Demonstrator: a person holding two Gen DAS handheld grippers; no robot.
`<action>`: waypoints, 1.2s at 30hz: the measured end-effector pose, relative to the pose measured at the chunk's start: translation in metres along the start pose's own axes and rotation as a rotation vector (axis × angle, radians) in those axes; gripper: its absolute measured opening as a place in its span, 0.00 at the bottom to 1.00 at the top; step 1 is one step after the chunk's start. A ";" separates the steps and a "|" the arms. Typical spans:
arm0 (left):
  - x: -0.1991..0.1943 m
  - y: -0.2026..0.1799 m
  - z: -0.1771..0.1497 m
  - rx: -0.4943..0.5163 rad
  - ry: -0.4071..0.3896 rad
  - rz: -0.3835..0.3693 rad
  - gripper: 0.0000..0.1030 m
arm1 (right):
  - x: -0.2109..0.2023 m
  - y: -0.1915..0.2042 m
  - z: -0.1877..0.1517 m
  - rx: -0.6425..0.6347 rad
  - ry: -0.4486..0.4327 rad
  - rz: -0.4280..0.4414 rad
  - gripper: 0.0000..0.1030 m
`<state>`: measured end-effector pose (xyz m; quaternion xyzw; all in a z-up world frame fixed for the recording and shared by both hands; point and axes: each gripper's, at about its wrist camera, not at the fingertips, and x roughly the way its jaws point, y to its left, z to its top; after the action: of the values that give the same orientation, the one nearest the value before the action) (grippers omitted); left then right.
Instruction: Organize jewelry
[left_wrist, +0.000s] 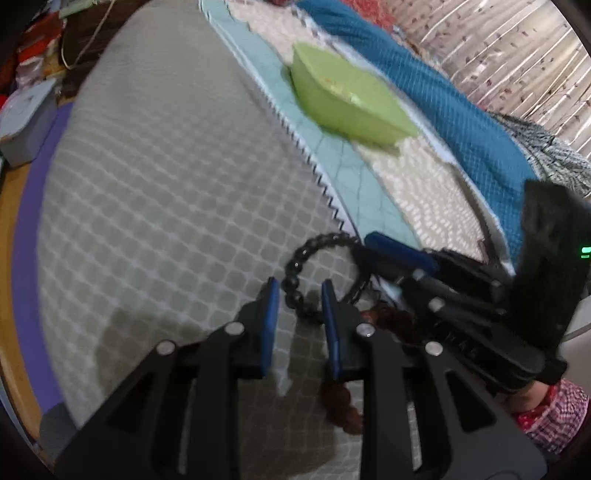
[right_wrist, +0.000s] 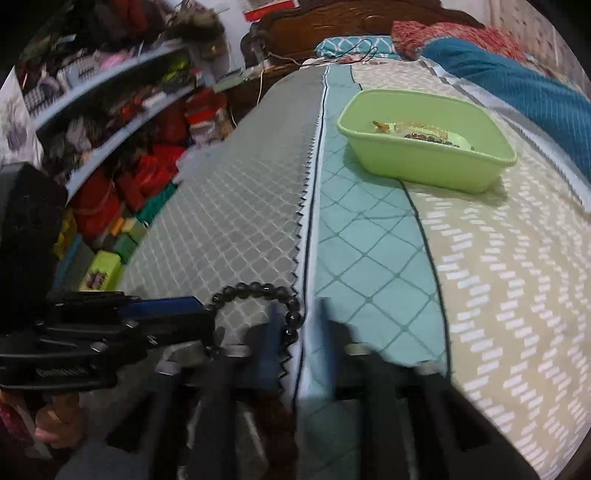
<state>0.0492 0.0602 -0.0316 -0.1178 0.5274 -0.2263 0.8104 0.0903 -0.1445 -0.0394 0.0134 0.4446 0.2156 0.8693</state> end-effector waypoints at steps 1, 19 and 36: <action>0.004 0.000 0.000 0.009 -0.005 0.012 0.19 | -0.001 -0.003 0.000 0.014 -0.004 0.005 0.00; 0.071 -0.145 -0.005 0.359 0.132 -0.112 0.08 | -0.099 -0.118 -0.092 0.386 -0.104 -0.116 0.00; 0.065 -0.155 -0.018 0.415 0.083 0.003 0.24 | -0.103 -0.109 -0.106 0.349 -0.102 -0.149 0.05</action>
<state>0.0175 -0.1059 -0.0244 0.0620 0.5024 -0.3337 0.7952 -0.0054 -0.3007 -0.0483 0.1419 0.4302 0.0691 0.8888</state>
